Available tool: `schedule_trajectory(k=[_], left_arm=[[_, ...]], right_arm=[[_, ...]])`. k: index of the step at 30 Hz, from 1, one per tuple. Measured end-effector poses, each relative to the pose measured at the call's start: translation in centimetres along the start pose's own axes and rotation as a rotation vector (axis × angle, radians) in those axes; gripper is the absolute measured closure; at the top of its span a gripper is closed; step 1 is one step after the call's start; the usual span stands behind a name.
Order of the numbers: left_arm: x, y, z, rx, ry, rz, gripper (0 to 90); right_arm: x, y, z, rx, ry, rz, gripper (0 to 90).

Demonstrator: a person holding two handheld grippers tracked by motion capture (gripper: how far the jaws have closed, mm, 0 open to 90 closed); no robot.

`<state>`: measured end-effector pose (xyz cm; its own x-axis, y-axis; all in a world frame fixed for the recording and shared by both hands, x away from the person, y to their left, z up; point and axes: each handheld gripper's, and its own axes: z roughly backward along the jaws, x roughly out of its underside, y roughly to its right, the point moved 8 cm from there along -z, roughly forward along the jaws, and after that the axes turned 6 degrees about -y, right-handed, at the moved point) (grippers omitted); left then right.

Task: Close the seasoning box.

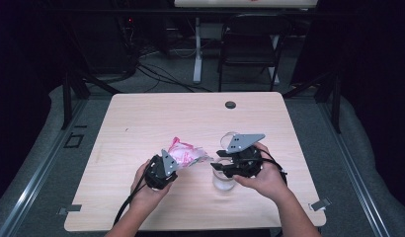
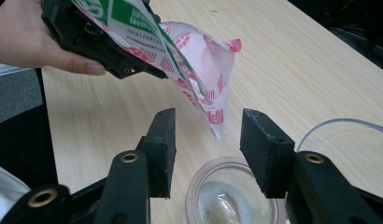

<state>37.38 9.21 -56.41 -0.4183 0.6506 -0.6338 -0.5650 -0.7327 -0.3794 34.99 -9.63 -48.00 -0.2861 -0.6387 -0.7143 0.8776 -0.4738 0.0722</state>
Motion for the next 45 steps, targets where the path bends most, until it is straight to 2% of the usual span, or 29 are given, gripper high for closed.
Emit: schedule_trajectory(k=[3, 12, 16, 21, 27, 33, 45], left_arm=[[-0.3, -0.1, -0.1, -0.022, 0.0, -0.03, 55.9], [-1.2, -0.4, -0.1, -0.049, -0.004, -0.075, 56.0], [-1.7, -0.4, -0.1, -0.082, -0.002, -0.12, 56.0], [-2.1, -0.4, -0.1, -0.093, -0.004, -0.147, 56.0], [-2.4, -0.4, -0.3, -0.103, -0.007, -0.153, 56.1], [-2.7, -0.1, -0.5, -0.107, -0.018, -0.181, 56.1], [-3.0, 0.2, -0.8, -0.104, -0.035, -0.198, 56.2]], right_arm=[[0.0, 0.1, 0.2, 0.005, 0.006, 0.0, 55.3], [-0.3, -0.2, 0.2, 0.017, 0.017, 0.014, 54.9], [-0.5, -0.2, 0.3, 0.027, 0.025, 0.018, 54.8], [-0.6, -0.2, 0.6, 0.037, 0.029, 0.03, 54.5], [-0.7, -0.5, 0.6, 0.041, 0.028, 0.046, 54.5], [-0.9, -0.6, 0.6, 0.054, 0.031, 0.061, 54.3], [-1.3, -1.3, 0.8, 0.043, 0.038, 0.098, 54.4]])
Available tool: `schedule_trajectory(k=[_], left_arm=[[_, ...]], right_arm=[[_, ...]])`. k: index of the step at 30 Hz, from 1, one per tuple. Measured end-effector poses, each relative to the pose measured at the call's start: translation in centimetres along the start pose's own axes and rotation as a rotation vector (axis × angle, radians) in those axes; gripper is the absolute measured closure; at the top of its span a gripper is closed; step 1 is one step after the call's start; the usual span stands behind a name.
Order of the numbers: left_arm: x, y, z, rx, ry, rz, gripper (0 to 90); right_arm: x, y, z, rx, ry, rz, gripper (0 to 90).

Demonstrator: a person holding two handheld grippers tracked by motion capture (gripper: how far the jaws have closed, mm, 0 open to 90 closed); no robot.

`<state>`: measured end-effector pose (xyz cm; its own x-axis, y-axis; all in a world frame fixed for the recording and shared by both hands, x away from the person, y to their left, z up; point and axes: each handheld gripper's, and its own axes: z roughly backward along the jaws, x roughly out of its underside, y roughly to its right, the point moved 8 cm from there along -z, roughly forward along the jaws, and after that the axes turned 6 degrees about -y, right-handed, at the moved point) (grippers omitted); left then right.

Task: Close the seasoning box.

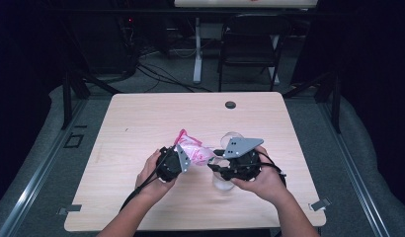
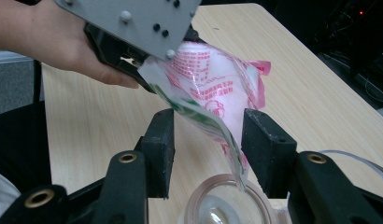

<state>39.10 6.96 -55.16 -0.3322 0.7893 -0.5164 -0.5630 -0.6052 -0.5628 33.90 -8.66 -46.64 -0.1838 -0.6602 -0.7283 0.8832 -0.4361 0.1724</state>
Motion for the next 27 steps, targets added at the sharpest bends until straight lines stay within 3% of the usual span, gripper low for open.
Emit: schedule_trajectory(k=[10, 16, 27], left_arm=[[-0.32, 0.43, -0.03, -0.012, -0.001, -0.034, 56.3], [-0.33, 0.23, 0.05, -0.025, 0.003, -0.04, 56.4], [-0.63, 0.02, 0.31, -0.042, 0.016, -0.059, 56.4]], right_arm=[[-0.05, -0.62, -0.39, -0.013, -0.015, 0.038, 61.9], [0.08, -0.6, -0.44, -0.021, -0.018, 0.036, 73.0], [0.12, -0.45, -0.2, -0.025, -0.002, 0.024, 84.6]])
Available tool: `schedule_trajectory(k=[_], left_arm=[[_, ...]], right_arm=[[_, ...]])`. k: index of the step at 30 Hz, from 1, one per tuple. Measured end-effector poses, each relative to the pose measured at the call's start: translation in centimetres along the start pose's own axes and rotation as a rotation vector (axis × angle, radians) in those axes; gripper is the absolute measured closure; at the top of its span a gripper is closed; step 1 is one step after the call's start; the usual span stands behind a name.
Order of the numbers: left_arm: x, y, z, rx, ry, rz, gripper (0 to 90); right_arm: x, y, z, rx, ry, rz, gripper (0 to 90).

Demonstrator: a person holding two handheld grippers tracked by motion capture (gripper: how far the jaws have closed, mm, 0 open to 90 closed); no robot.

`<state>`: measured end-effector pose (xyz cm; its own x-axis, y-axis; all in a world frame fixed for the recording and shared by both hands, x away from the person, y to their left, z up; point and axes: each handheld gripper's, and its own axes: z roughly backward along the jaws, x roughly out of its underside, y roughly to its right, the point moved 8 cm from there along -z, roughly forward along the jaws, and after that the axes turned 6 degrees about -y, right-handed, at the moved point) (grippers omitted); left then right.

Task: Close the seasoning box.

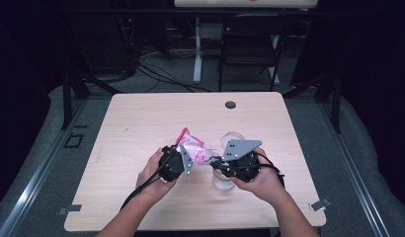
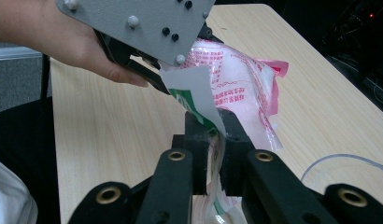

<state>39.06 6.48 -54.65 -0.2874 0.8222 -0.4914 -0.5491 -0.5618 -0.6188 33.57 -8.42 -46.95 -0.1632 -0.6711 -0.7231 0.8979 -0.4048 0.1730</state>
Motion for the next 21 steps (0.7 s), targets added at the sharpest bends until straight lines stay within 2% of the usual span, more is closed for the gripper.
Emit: schedule_trajectory(k=[7, 8, 10, 12, 13, 15, 16, 17, 18, 21], left_arm=[[-0.35, -0.27, 0.1, -0.031, 0.016, -0.005, 56.5], [-0.31, -0.41, 0.23, -0.036, 0.004, -0.022, 56.5], [-0.49, -0.35, 0.19, -0.039, 0.024, -0.008, 56.5], [-0.57, -0.45, 0.25, -0.053, 0.029, -0.013, 56.5], [-0.49, -0.63, 0.37, -0.061, 0.014, -0.035, 56.6], [-0.67, -0.59, 0.32, -0.069, 0.03, -0.027, 56.6], [-0.65, -0.68, 0.39, -0.074, 0.024, -0.04, 56.6], [-0.76, -0.64, 0.36, -0.081, 0.037, -0.03, 56.6], [-0.68, -0.81, 0.49, -0.087, 0.019, -0.058, 56.7], [-0.74, -0.89, 0.6, -0.102, 0.015, -0.081, 56.7]], right_arm=[[0.02, 0.21, 0.1, 0.009, 0.011, -0.01, 87.8], [0.02, 0.24, 0.14, 0.013, 0.011, -0.011, 87.9], [0.04, 0.28, 0.21, 0.016, 0.014, -0.014, 88.1], [0.09, 0.32, 0.29, 0.014, 0.009, -0.013, 88.2], [0.1, 0.33, 0.29, 0.015, 0.009, -0.014, 88.3], [0.14, 0.34, 0.29, 0.013, 0.011, -0.02, 88.4], [0.17, 0.34, 0.29, 0.009, 0.011, -0.022, 88.4], [0.22, 0.38, 0.31, 0.009, 0.009, -0.027, 88.4], [0.26, 0.41, 0.33, 0.005, 0.008, -0.031, 88.5], [0.35, 0.53, 0.33, -0.005, 0.011, -0.049, 88.5]])
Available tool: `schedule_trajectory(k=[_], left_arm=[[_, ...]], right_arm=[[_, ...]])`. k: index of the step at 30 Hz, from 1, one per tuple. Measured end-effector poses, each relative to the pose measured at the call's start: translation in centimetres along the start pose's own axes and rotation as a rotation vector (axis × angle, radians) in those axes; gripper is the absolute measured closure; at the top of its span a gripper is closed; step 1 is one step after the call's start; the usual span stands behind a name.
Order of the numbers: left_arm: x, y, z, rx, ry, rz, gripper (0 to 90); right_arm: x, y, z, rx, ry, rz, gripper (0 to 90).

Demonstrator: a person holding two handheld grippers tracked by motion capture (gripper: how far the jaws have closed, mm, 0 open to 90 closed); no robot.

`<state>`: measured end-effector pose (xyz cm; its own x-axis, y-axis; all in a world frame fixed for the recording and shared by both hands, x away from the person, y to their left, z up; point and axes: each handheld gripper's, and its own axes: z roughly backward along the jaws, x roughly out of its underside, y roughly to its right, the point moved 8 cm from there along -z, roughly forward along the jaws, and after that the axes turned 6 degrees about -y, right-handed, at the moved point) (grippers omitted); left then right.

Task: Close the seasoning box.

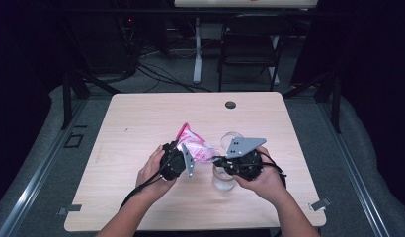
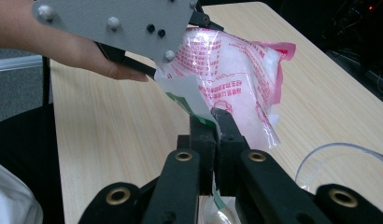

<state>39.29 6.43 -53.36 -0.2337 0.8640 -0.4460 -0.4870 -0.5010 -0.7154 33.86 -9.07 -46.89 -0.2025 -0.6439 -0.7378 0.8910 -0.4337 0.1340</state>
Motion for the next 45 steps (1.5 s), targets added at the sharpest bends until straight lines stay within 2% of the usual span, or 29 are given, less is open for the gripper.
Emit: schedule_trajectory(k=[2, 8, 12, 15, 17, 19, 21, 22, 23, 34, 45], left_arm=[[-0.1, -0.1, 0.0, -0.005, 0.003, -0.003, 56.8], [-0.2, -0.2, 0.1, -0.025, 0.008, -0.024, 56.9], [-0.5, 0.0, 0.2, -0.033, 0.029, -0.013, 57.0], [-0.6, -0.1, 0.3, -0.043, 0.03, -0.031, 57.2], [-0.7, -0.1, 0.4, -0.05, 0.039, -0.029, 57.2], [-0.7, -0.2, 0.5, -0.057, 0.036, -0.048, 57.3], [-0.9, -0.1, 0.5, -0.062, 0.054, -0.039, 57.4], [-0.9, -0.1, 0.6, -0.068, 0.046, -0.063, 57.4], [-0.9, 0.0, 0.6, -0.072, 0.046, -0.069, 57.5], [-1.4, 0.1, 0.8, -0.101, 0.053, -0.116, 57.9], [-2.0, 0.0, 1.1, -0.122, 0.066, -0.152, 58.1]], right_arm=[[0.1, 0.1, 0.0, -0.007, -0.002, -0.009, 88.6], [0.2, 0.5, 0.0, -0.041, 0.018, -0.088, 88.8], [0.4, 0.9, 0.0, -0.061, 0.023, -0.14, 88.8], [0.4, 1.2, 0.1, -0.067, 0.03, -0.167, 88.8], [0.5, 1.3, 0.1, -0.067, 0.031, -0.173, 88.9], [0.5, 1.4, 0.1, -0.069, 0.035, -0.182, 88.9], [0.5, 1.5, 0.2, -0.068, 0.04, -0.191, 88.9], [0.6, 1.6, 0.2, -0.066, 0.042, -0.193, 88.9], [0.6, 1.7, 0.2, -0.067, 0.042, -0.198, 88.9], [0.8, 2.2, 0.3, -0.041, 0.046, -0.203, 88.9], [0.8, 2.2, 0.9, -0.023, 0.042, -0.186, 88.8]])
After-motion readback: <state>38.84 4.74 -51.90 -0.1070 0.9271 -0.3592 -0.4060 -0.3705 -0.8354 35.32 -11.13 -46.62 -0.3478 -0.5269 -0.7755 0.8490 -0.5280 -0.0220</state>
